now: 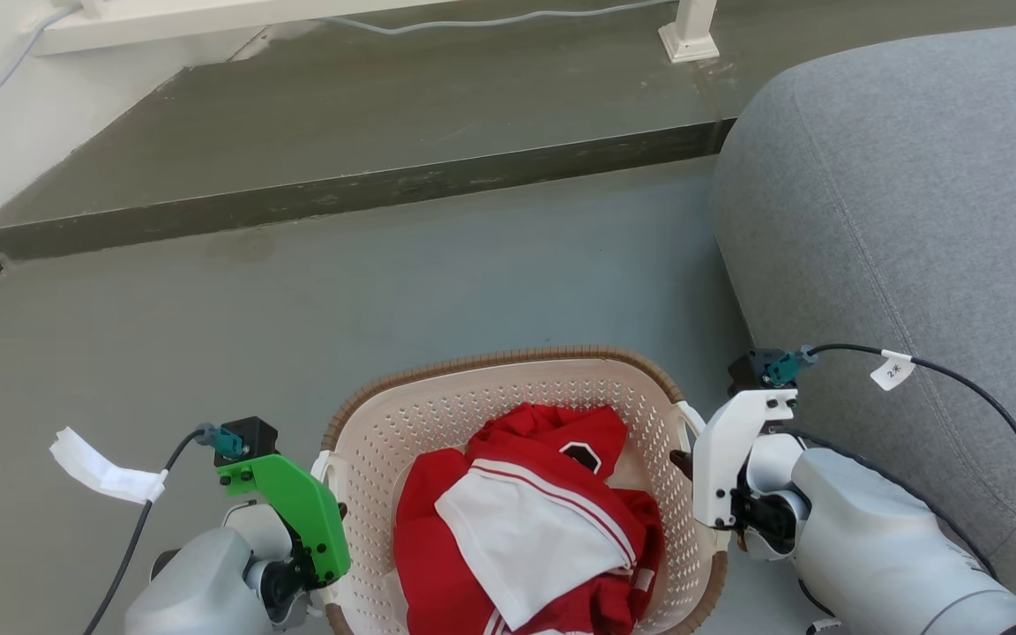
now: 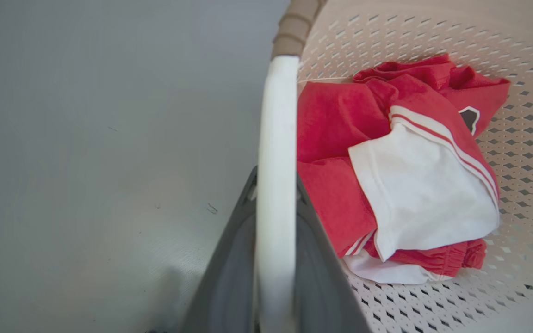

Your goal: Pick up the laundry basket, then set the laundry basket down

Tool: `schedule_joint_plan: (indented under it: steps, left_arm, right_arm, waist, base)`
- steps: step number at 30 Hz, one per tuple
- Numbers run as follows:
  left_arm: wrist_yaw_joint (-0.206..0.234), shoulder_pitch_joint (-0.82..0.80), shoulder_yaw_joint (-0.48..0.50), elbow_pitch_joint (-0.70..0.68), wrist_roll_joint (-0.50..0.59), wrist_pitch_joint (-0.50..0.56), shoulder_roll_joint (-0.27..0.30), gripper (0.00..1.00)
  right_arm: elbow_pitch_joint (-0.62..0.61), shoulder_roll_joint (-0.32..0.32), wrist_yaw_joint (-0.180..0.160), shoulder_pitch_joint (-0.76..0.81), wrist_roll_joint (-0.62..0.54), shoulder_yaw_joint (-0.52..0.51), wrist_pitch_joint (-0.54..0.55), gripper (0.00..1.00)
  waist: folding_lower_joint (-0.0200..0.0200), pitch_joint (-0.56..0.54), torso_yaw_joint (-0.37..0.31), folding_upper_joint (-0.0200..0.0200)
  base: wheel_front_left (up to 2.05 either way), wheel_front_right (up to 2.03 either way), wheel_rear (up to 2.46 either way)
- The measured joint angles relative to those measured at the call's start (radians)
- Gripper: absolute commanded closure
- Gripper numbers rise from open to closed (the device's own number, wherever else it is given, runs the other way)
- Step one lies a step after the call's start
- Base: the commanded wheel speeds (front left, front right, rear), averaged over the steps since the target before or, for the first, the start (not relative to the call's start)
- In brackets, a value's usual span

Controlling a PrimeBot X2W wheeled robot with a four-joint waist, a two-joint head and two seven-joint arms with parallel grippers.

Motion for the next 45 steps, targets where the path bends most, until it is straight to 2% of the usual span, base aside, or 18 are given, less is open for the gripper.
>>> schedule_joint_plan:
  steps: [20, 45]
  left_arm:
    - [0.000, -0.041, -0.002, 0.006, -0.008, -0.003, 0.003, 1.00]
    - [0.000, -0.165, -0.002, -0.010, -0.001, -0.114, 0.001, 1.00]
  right_arm:
    - [-0.009, -0.007, 0.000, -0.032, 0.024, 0.019, -0.016, 1.00]
    - [-0.037, -0.049, 0.000, -0.153, 0.033, 0.027, -0.124, 1.00]
  waist:
    - [0.0000, 0.034, 0.004, -0.0001]
    - [0.0001, 0.280, 0.029, 0.0000]
  base:
    - [0.00, 0.00, 0.00]
    - [0.00, 0.00, 0.00]
